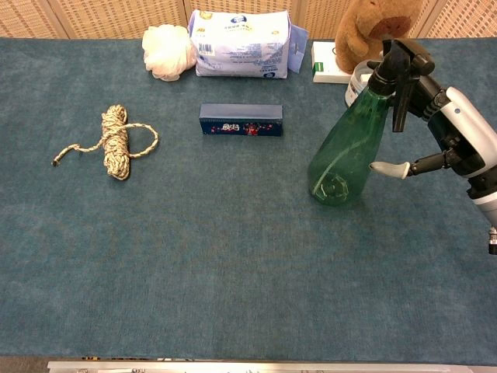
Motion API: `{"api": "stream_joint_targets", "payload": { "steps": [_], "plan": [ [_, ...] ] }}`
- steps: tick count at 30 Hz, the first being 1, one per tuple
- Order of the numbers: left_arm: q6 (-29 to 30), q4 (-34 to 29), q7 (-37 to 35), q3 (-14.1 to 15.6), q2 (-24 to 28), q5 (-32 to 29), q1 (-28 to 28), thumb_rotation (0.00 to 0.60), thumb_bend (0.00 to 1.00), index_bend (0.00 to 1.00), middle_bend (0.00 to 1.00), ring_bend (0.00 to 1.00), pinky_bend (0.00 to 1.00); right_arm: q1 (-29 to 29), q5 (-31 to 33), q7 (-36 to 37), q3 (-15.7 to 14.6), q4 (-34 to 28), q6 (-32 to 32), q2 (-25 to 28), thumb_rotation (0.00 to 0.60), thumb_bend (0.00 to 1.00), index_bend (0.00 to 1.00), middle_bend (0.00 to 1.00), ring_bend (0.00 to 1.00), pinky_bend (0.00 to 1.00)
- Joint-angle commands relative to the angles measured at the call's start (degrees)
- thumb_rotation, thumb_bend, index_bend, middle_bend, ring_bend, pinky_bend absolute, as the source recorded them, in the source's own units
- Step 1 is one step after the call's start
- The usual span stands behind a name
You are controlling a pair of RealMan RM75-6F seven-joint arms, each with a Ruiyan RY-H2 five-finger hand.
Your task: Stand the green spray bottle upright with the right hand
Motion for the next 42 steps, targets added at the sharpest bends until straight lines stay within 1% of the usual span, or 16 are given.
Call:
{"api": "stream_joint_targets", "payload": {
  "steps": [1, 6, 11, 14, 18, 20, 22, 23, 25, 27, 28, 31, 34, 36, 38, 42],
  "plan": [
    [0.1, -0.09, 0.09, 0.05, -0.06, 0.08, 0.03, 0.6, 0.0, 0.49, 0.5, 0.34, 0.45, -1.18, 0.26, -2.43, -0.4, -4.31, 0.25, 3.46, 0.6, 0.0, 0.02, 0.1, 0.08, 0.27],
    [0.23, -0.02, 0.38, 0.06, -0.23, 0.08, 0.05, 0.6, 0.0, 0.49, 0.5, 0.34, 0.45, -2.96, 0.26, -8.33, -1.24, -10.88, 0.66, 9.44, 0.6, 0.0, 0.02, 0.1, 0.08, 0.27],
    [0.05, -0.04, 1.12, 0.05, -0.56, -0.26, -0.1, 0.6, 0.0, 0.49, 0.49, 0.34, 0.45, -4.9, 0.46, -11.82, -2.88, -17.41, 0.09, 16.21, 0.6, 0.0, 0.02, 0.1, 0.08, 0.27],
    [0.05, -0.14, 1.49, 0.14, -0.75, -0.14, -0.15, 0.6, 0.0, 0.49, 0.5, 0.34, 0.45, -6.04, 0.99, -12.56, -3.55, -19.2, -0.45, 18.73, 0.6, 0.0, 0.02, 0.1, 0.08, 0.27],
    [0.03, -0.11, 1.77, 0.18, -0.92, -0.2, -0.18, 0.6, 0.0, 0.49, 0.49, 0.34, 0.45, -7.75, 2.03, -11.97, -3.04, -19.22, 0.66, 19.95, 0.6, 0.0, 0.02, 0.13, 0.08, 0.27],
    [-0.05, -0.07, 1.78, 0.15, -0.96, -0.28, -0.23, 0.6, 0.0, 0.49, 0.5, 0.34, 0.45, -8.59, 2.57, -11.67, -2.57, -20.02, 1.38, 20.59, 0.6, 0.04, 0.03, 0.16, 0.08, 0.27],
    [-0.08, -0.04, 1.71, 0.13, -0.98, -0.26, -0.28, 0.6, 0.0, 0.49, 0.5, 0.34, 0.45, -9.45, 3.42, -13.25, -1.74, -21.39, 2.18, 21.01, 0.6, 0.14, 0.08, 0.2, 0.08, 0.27],
    [-0.05, -0.02, 1.62, 0.1, -0.98, -0.19, -0.29, 0.6, 0.0, 0.49, 0.5, 0.34, 0.45, -10.08, 3.98, -15.66, -1.17, -22.49, 2.7, 21.33, 0.6, 0.18, 0.11, 0.21, 0.08, 0.27],
    [0.06, 0.03, 1.36, 0.06, -0.98, -0.03, -0.28, 0.6, 0.0, 0.49, 0.5, 0.34, 0.45, -10.95, 5.07, -21.55, -0.46, -24.72, 2.77, 22.29, 0.6, 0.28, 0.24, 0.28, 0.12, 0.27],
    [0.19, 0.11, 0.93, 0.05, -0.97, 0.26, -0.24, 0.6, 0.0, 0.49, 0.5, 0.34, 0.45, -11.75, 7.16, -32.13, -0.1, -28.87, 0.99, 24.7, 0.6, 0.31, 0.33, 0.33, 0.16, 0.26],
    [0.27, 0.12, 0.71, 0.05, -0.92, 0.42, -0.22, 0.6, 0.0, 0.49, 0.5, 0.34, 0.45, -12.01, 8.4, -39.22, -0.32, -31.86, -0.77, 26.74, 0.6, 0.32, 0.35, 0.35, 0.18, 0.26],
    [0.48, 0.32, 0.43, 0.03, -0.98, 0.86, -0.22, 0.6, 0.0, 0.49, 0.5, 0.34, 0.45, -12.59, 12.46, -56.74, -0.38, -39.59, -4.41, 31.37, 0.6, 0.32, 0.36, 0.36, 0.19, 0.26],
    [1.01, 0.8, 0.14, -0.02, -1.32, 1.66, -0.18, 0.6, 0.0, 0.49, 0.5, 0.34, 0.45, -13.48, 17.07, -71.35, 0.85, -44.55, -5.04, 32.98, 0.6, 0.32, 0.36, 0.36, 0.19, 0.26],
    [1.59, 1.19, -0.37, -0.04, -1.6, 2.56, -0.1, 0.6, 0.0, 0.49, 0.5, 0.34, 0.45, -14.05, 19.38, -76.93, 1.74, -46.08, -4.72, 32.84, 0.6, 0.32, 0.36, 0.36, 0.19, 0.26],
    [2.66, 1.99, -1.77, -0.2, -2.15, 4.18, 0.02, 0.6, 0.0, 0.49, 0.49, 0.34, 0.45, -14.43, 20.65, -79.89, 2.53, -46.76, -4.53, 32.59, 0.6, 0.32, 0.36, 0.36, 0.19, 0.26],
    [4.98, 4.14, -4.62, -0.49, -3.38, 7.05, 0.41, 0.6, 0.0, 0.48, 0.49, 0.34, 0.45, -14.9, 20.2, -76.85, 3.42, -45.19, -4.85, 31.86, 0.6, 0.32, 0.36, 0.36, 0.2, 0.26]
  ]
}}
